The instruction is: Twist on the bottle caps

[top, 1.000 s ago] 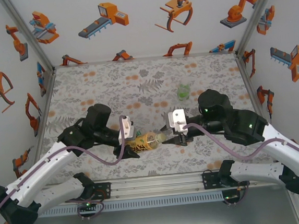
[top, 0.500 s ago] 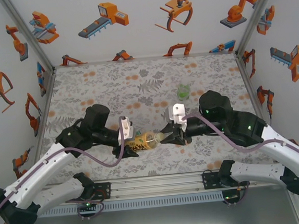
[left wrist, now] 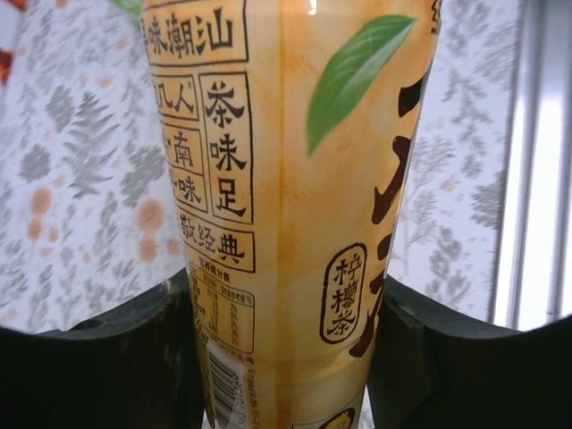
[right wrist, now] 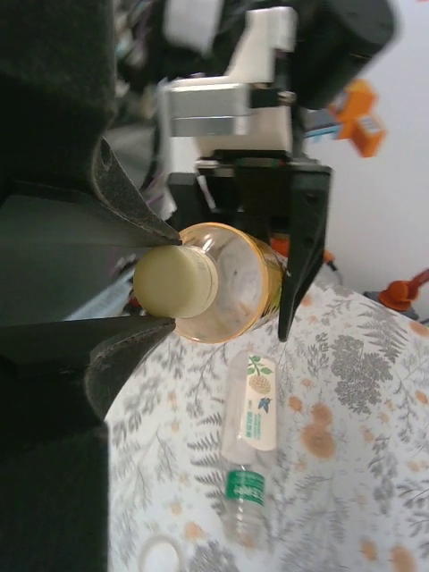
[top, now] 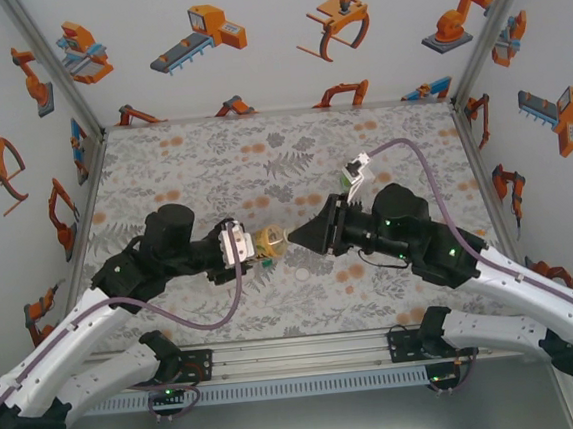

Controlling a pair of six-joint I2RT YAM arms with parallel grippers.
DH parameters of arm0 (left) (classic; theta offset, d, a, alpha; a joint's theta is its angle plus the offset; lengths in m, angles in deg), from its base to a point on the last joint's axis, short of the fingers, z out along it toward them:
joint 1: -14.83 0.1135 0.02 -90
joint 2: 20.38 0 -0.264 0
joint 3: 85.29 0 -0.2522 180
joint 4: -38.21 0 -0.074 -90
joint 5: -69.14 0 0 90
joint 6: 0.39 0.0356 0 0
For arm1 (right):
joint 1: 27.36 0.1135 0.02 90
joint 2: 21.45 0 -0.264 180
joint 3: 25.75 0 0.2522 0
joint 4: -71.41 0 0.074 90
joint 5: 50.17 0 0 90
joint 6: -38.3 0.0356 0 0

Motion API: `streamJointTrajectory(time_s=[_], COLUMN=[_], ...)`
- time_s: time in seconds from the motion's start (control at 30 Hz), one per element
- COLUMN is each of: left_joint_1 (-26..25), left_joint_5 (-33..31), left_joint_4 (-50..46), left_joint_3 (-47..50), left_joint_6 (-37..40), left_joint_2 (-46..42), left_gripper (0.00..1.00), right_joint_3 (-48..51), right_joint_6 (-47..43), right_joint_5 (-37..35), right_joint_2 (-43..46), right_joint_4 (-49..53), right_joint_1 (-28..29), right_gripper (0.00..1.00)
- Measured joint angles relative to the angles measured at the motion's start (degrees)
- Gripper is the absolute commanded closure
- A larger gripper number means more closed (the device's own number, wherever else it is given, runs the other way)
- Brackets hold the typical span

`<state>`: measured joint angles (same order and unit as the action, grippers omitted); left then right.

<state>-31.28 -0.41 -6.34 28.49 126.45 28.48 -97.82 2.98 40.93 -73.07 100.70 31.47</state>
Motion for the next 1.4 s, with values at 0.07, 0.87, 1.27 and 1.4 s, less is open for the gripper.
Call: streamJointTrajectory(time_s=[0.07, 0.87, 1.27, 1.4], left_joint_1=[0.0, -0.3, -0.3, -0.3], left_joint_5=[-2.2, 13.0, 19.3, 19.9], left_joint_4=[0.3, -0.2, -4.4, -4.8], left_joint_3=[0.0, 1.4, -0.3, -0.3], left_joint_6=[0.8, 1.9, 2.9, 3.0], left_joint_2=[0.5, 6.4, 8.8, 8.8], left_gripper=[1.0, 1.0, 1.0, 1.0], right_joint_3=[1.0, -9.7, -10.0, -8.2], right_joint_6=[5.9, -60.8, -84.3, -84.3], right_joint_5=[-2.2, 17.2, 24.8, 25.2], right_joint_2=[0.0, 2.9, -2.1, -1.4], right_joint_4=[-0.2, 15.4, 22.1, 19.8], right_joint_1=[0.0, 0.5, 0.5, 0.5], right_gripper=[1.0, 0.44, 0.56, 0.65])
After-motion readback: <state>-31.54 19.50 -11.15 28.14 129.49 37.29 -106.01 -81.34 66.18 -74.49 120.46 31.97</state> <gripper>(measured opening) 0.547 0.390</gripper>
